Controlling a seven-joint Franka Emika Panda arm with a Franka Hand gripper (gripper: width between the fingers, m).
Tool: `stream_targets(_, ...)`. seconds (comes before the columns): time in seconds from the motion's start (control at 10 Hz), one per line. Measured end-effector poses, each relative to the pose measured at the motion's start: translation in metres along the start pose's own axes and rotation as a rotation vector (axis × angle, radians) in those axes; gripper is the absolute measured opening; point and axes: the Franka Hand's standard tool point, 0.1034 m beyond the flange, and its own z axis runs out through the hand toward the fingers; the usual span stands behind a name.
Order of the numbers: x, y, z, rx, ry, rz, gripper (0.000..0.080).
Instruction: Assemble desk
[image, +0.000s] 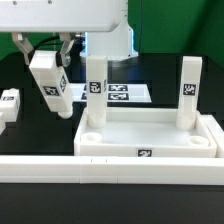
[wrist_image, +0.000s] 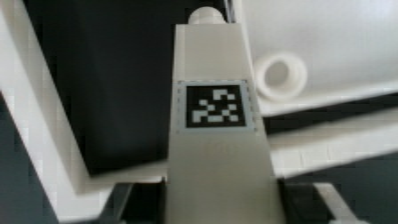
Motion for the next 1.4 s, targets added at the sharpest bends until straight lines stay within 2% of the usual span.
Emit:
stream_targets(0.1, -0.001, -0.019, -0.002, 0.007, 0.06, 0.017, 0.0291)
stream_targets(0.3, 0.008, -0.068, -0.009, 0.029, 0.145, 0.05, 0.0291)
stream_targets(0.4, 0.007, -0.076, -0.011, 0.034, 0.124, 0.038, 0.0291)
stream_targets(0.5, 0.008, -0.07, -0.009, 0.03, 0.123, 0.043, 0.0291)
stream_targets(0.8, 0.007, -0.076, -0.009, 0.029, 0.124, 0.062, 0.0291)
stream_targets(1.0, -0.006, -0.132, -0.016, 0.038, 0.147, 0.047, 0.0291)
stream_targets(1.1, -0.011, -0.145, -0.016, 0.043, 0.145, 0.042, 0.0291)
stream_targets(1.4, -0.009, -0.146, -0.015, 0.046, 0.165, 0.035, 0.0291)
